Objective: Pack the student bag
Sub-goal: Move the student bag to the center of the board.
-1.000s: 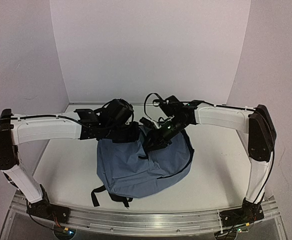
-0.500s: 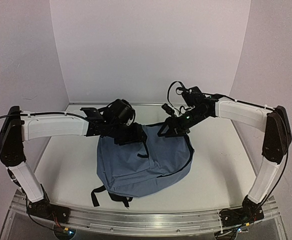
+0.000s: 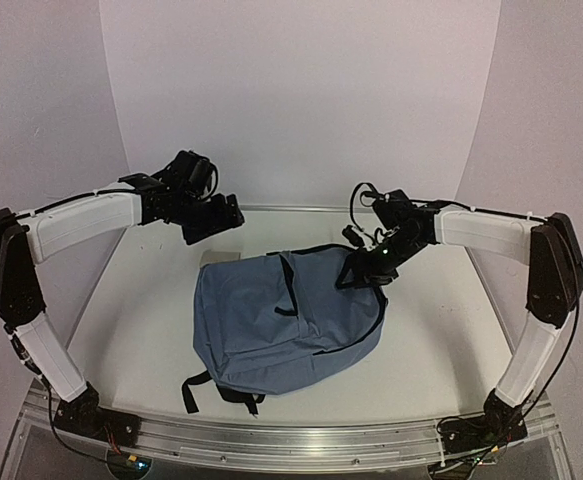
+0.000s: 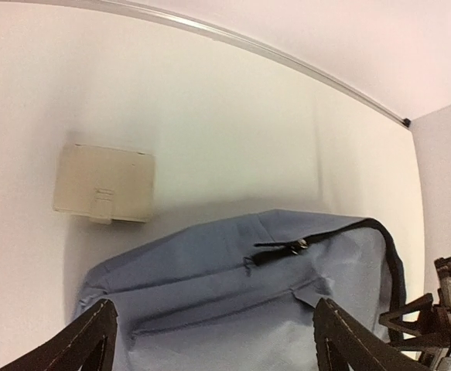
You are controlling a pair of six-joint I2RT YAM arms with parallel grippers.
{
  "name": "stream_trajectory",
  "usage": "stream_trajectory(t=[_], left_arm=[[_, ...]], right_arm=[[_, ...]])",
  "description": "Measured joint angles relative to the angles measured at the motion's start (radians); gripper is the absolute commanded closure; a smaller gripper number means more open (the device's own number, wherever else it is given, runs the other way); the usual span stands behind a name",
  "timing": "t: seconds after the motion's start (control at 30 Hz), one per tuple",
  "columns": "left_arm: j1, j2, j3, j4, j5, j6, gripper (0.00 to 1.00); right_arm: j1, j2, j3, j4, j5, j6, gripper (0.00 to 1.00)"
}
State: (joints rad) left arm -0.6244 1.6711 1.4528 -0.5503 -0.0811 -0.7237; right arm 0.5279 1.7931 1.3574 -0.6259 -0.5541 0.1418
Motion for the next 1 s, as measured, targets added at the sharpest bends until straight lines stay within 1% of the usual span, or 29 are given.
stream_trajectory(t=[0.13,0.2,0.3,0.37,0.43,0.5,0.57,0.63,0.73,0.83,1.0], left_arm=[[0.039,0.036,-0.002,-0.024,0.013,0.027,0.24],[0.036,0.074,-0.014,-0.011,0.056,0.047,0.28],[0.004,0.154,-0.027,0.004,0.116,0.067,0.33],[-0.041,0.229,-0.016,0.009,0.121,0.088,0.36],[-0.079,0.301,0.029,0.014,0.123,0.088,0.37],[-0.121,0.367,0.099,0.026,0.136,0.088,0.35],[-0.162,0.408,0.149,0.045,0.143,0.085,0.29],[-0.189,0.422,0.169,0.058,0.137,0.08,0.23],[-0.202,0.42,0.168,0.054,0.133,0.063,0.18],[-0.159,0.391,0.132,0.057,0.134,0.047,0.13],[0.027,0.285,0.015,0.051,0.098,0.034,0.12]], right_arm=[[-0.026,-0.004,-0.024,-0.022,0.051,-0.032,0.41],[-0.04,-0.006,-0.033,-0.03,0.075,-0.044,0.42],[-0.06,-0.008,-0.044,-0.037,0.093,-0.055,0.42],[-0.08,-0.014,-0.052,-0.044,0.097,-0.06,0.42],[-0.105,-0.026,-0.059,-0.052,0.1,-0.063,0.42],[-0.124,-0.037,-0.063,-0.065,0.108,-0.065,0.42],[-0.141,-0.047,-0.068,-0.075,0.114,-0.068,0.42],[-0.147,-0.055,-0.071,-0.085,0.116,-0.073,0.42],[-0.147,-0.063,-0.08,-0.091,0.114,-0.082,0.42],[-0.146,-0.064,-0.084,-0.093,0.098,-0.091,0.42],[-0.145,-0.1,-0.108,-0.094,0.002,-0.104,0.42]])
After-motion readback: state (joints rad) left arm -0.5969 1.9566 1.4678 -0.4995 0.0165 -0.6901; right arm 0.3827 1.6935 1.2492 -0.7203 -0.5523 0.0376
